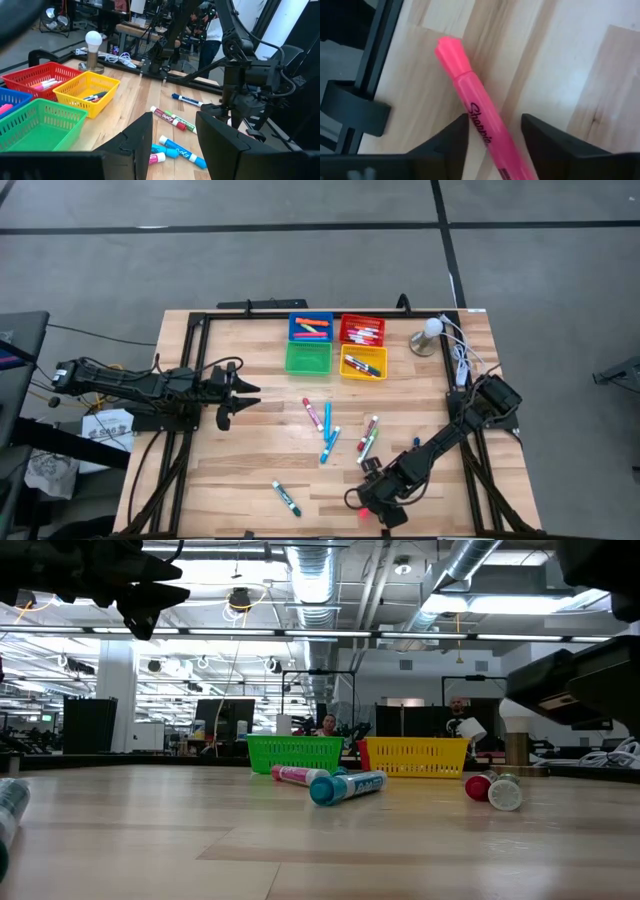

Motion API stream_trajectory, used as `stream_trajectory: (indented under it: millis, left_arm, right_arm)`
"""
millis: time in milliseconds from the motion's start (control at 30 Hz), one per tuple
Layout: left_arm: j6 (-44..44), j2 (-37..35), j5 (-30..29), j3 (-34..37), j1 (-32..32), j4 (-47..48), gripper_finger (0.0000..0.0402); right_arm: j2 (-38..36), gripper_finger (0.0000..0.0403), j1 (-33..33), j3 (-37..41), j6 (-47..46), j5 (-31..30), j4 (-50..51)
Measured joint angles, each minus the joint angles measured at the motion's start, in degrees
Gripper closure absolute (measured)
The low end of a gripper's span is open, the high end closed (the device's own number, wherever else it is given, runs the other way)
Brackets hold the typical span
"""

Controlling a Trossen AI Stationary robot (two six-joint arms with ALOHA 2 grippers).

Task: Pick & Place Markers
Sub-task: Put the pink highlighter into the blue basket

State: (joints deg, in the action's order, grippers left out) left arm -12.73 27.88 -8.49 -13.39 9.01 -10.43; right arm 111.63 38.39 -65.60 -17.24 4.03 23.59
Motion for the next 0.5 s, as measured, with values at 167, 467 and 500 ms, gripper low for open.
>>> stream_trajectory:
  millis: [167, 467, 500]
  left_arm:
    - [0.0, 0.0, 0.0, 0.0, 0.0, -0.1, 0.0253]
    - [0.0, 0.0, 0.0, 0.0, 0.0, -0.4, 0.0253]
    - [0.0, 0.0, 0.0, 0.0, 0.0, -0.4, 0.0253]
  right_arm:
    - [0.0, 0.0299, -0.1, 0.1, -0.8, -0.1, 0.2]
    - [0.0, 0.0359, -0.8, -0.9, -0.9, 3.9, 0.6]
    - [0.1, 0.0359, -1.1, -1.3, -0.9, 4.7, 1.0]
